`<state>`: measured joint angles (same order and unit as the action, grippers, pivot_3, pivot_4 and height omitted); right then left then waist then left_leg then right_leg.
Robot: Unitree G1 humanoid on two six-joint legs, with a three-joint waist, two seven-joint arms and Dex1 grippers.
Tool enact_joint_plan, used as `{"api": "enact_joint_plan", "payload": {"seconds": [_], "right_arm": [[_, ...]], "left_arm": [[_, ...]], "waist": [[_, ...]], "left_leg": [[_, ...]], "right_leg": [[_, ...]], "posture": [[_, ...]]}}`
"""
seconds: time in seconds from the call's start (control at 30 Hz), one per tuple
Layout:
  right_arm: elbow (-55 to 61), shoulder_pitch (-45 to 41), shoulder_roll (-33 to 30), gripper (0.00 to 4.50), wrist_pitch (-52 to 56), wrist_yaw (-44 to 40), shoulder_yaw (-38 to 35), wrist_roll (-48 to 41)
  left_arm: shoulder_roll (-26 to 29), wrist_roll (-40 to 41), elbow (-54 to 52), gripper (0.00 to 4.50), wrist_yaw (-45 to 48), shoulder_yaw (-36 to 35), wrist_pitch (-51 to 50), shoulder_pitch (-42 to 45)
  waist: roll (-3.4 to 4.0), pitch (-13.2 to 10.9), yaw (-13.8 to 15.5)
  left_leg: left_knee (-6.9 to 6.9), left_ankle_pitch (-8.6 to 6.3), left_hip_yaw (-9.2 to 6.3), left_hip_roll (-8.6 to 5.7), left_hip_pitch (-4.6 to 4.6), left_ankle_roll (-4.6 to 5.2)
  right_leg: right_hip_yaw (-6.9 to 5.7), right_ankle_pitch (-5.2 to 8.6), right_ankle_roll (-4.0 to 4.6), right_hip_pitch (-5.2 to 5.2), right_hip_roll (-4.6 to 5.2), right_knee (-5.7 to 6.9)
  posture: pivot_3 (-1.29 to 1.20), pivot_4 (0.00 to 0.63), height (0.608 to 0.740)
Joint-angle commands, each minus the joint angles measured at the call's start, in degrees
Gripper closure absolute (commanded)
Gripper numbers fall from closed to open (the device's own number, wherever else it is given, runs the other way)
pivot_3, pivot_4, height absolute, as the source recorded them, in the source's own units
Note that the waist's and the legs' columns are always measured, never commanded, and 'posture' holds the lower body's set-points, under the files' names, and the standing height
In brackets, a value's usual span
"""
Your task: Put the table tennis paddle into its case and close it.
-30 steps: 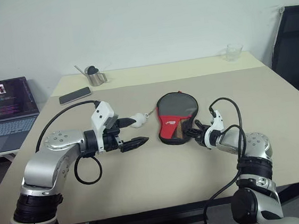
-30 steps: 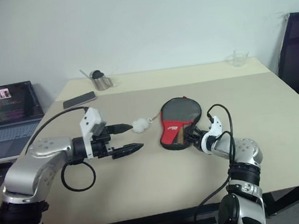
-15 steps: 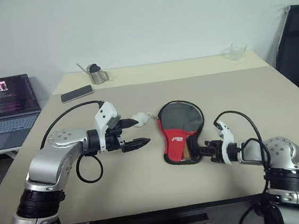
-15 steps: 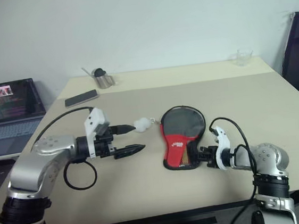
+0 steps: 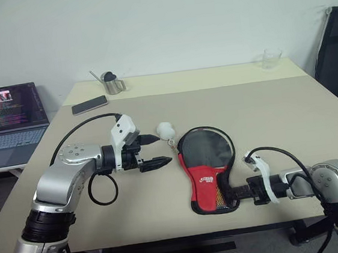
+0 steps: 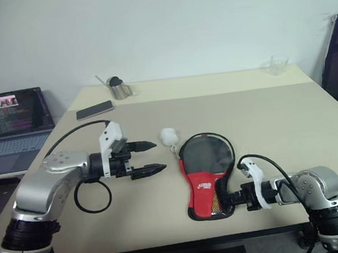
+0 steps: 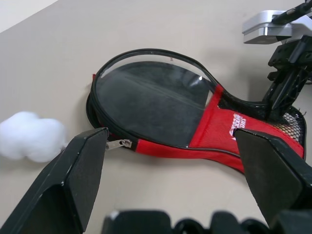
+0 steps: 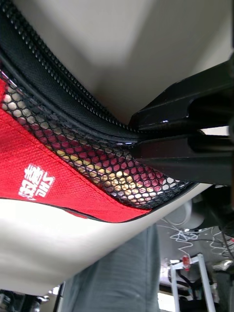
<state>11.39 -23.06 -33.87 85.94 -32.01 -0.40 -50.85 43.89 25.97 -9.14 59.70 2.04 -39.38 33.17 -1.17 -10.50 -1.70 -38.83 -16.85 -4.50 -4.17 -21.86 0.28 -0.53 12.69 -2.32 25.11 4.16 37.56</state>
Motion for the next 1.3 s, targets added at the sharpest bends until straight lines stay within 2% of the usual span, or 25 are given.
{"api": "enact_joint_plan", "payload": {"seconds": [0.03,0.17,0.63,0.73,0.87,1.07,1.1,1.17,1.3], "right_arm": [[3.21,2.54,-2.51,4.47,0.43,-4.50,3.89,-1.34],[4.74,3.66,-4.28,4.47,-0.44,-6.70,5.02,-1.26],[6.47,3.54,-4.04,4.47,-3.32,-6.39,5.36,0.78],[5.78,2.90,-3.94,3.71,-2.78,-5.87,4.43,0.60],[6.51,2.16,-5.81,2.35,-3.49,-6.91,3.01,0.68],[8.88,2.92,-14.42,0.24,-6.41,-10.15,-3.30,0.55],[8.66,2.61,-15.47,0.02,-7.30,-10.46,-4.33,0.66],[8.26,0.59,-16.83,0.02,-9.60,-10.41,-5.39,1.58],[7.92,-7.50,-13.32,0.02,-16.60,-8.51,-4.18,4.77]], "left_arm": [[0.94,0.17,-1.35,0.00,0.58,-0.66,0.75,0.82],[0.83,0.12,-1.51,0.00,0.48,-0.52,0.63,0.83],[0.72,-0.30,-0.86,0.00,0.13,-0.49,0.84,1.13],[0.59,-0.49,-0.69,0.00,-0.03,-0.48,0.99,1.05],[0.48,-0.87,-0.39,0.00,-0.39,-0.67,1.28,1.08],[0.27,-2.12,1.72,0.00,-2.83,-2.16,2.41,1.30],[0.15,-2.39,2.35,0.00,-3.44,-2.43,2.78,1.47],[-0.73,-3.49,4.45,0.00,-5.71,-2.95,3.92,2.53],[-3.99,-5.79,10.84,0.00,-11.33,-3.31,5.15,6.59]], "waist": [[0.00,0.00,0.05],[-0.01,0.00,0.06],[-0.01,0.00,0.06],[-0.01,0.00,0.06],[-0.02,0.01,0.09],[-0.02,0.00,0.53],[-0.02,0.00,0.70],[-0.03,0.00,0.82],[-0.04,-0.01,0.70]], "left_leg": [[0.00,0.00,-0.04,0.00,-0.01,0.00],[0.00,0.00,-0.08,0.01,-0.02,-0.01],[0.00,0.00,-0.10,0.02,-0.02,-0.03],[0.00,0.01,-0.10,0.02,-0.01,-0.03],[-0.03,0.01,-0.10,0.02,0.00,-0.03],[-0.11,0.00,-0.10,-0.06,-0.01,-0.01],[-0.11,0.00,-0.11,-0.06,-0.01,-0.01],[-0.11,0.00,-0.11,-0.02,0.00,-0.01],[-0.11,0.00,-0.06,0.02,0.03,-0.02]], "right_leg": [[0.00,0.00,0.00,-0.03,0.00,-0.04],[-0.02,0.00,0.00,-0.06,0.01,-0.13],[-0.03,-0.01,0.00,-0.07,0.02,-0.15],[-0.03,-0.01,0.00,-0.08,0.02,-0.15],[-0.03,-0.02,-0.01,-0.11,0.02,-0.13],[-0.05,-0.09,-0.12,-0.19,0.03,-0.20],[-0.06,-0.10,-0.14,-0.21,0.03,-0.23],[-0.07,-0.10,-0.13,-0.23,0.02,-0.26],[-0.07,-0.12,-0.12,-0.21,0.00,-0.25]], "posture": [[0.00,0.150,0.740],[0.00,0.150,0.740],[0.00,0.150,0.740],[0.00,0.150,0.740],[0.00,0.150,0.740],[0.00,0.150,0.740],[0.00,0.150,0.740],[0.00,0.150,0.740],[0.00,0.150,0.740]]}}
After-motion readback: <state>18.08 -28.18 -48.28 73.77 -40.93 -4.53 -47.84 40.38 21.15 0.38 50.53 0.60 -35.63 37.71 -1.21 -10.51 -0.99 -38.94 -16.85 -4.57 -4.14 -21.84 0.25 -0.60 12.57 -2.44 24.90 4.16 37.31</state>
